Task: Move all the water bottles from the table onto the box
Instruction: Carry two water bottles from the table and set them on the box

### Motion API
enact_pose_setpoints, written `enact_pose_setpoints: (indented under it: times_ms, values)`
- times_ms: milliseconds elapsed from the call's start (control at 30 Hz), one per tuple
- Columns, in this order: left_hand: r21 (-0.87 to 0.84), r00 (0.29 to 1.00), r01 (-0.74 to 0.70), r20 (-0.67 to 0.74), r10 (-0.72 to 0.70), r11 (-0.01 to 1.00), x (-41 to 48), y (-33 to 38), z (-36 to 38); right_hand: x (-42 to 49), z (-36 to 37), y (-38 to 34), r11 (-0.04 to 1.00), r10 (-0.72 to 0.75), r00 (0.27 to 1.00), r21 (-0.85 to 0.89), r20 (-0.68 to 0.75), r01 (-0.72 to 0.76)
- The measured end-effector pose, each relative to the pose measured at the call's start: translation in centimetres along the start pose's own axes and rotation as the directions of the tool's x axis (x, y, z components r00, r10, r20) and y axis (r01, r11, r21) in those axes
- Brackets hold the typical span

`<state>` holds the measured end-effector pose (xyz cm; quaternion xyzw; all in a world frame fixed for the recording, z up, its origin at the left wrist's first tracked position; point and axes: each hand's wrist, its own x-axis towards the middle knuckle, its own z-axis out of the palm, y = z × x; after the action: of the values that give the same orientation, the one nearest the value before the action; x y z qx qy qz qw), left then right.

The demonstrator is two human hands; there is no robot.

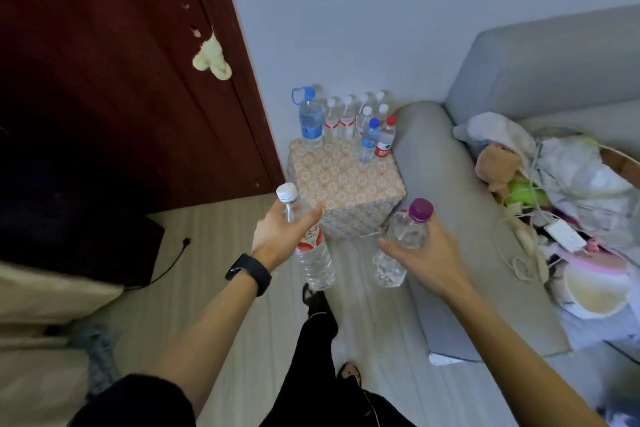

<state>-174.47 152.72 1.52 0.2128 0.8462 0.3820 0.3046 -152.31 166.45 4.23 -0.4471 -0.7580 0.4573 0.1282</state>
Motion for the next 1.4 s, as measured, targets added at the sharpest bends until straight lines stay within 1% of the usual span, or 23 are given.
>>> enact_pose_setpoints:
  times_ms: [133,367,567,667,767,933,1000,1100,1233,1300,1400]
  values:
    - [0.016,0.998,0.054,0.044,-0.054,0.998,6.4,0.1,2.3,6.4,0.7,0.5,0.999,0.004,0.999,-0.036,0.040,-0.003]
    - [0.027,0.982,0.172,0.078,-0.174,0.985,17.0,1.8,5.0,16.1,1.4,1.8,0.992,0.123,0.984,-0.037,0.126,-0.119]
    - [0.032,0.959,0.265,0.093,-0.267,0.964,24.1,4.2,7.8,23.3,1.6,3.9,0.973,0.228,0.950,-0.074,0.213,-0.217]
    - [0.055,0.949,0.294,0.102,-0.298,0.954,27.8,4.5,9.8,27.7,1.4,5.1,0.974,0.226,0.927,-0.080,0.298,-0.212]
    - [0.029,0.929,0.354,0.099,-0.355,0.935,30.5,4.7,11.7,32.1,1.4,6.8,0.977,0.207,0.894,-0.132,0.396,-0.167]
    - [0.021,0.914,0.401,0.064,-0.401,0.916,34.1,4.0,14.3,39.0,3.0,9.9,0.972,0.164,0.898,-0.221,0.409,-0.077]
    - [0.046,0.913,0.403,0.045,-0.405,0.914,36.0,3.1,15.3,41.5,4.4,10.8,0.975,0.142,0.901,-0.216,0.411,-0.055]
    - [0.120,0.925,0.371,0.037,-0.377,0.921,38.7,1.6,17.0,45.0,7.1,12.5,0.982,0.122,0.912,-0.180,0.391,-0.054]
    - [0.237,0.954,0.271,0.063,-0.293,0.933,41.6,0.2,18.4,48.1,11.1,15.2,0.978,0.176,0.904,-0.175,0.390,-0.115]
    - [0.238,0.958,0.242,0.095,-0.271,0.941,42.7,-0.9,18.8,49.2,12.8,16.6,0.977,0.182,0.912,-0.173,0.369,-0.126]
    - [0.163,0.951,0.251,0.144,-0.275,0.954,43.1,-3.1,18.6,49.6,14.4,18.4,0.967,0.216,0.911,-0.209,0.351,-0.148]
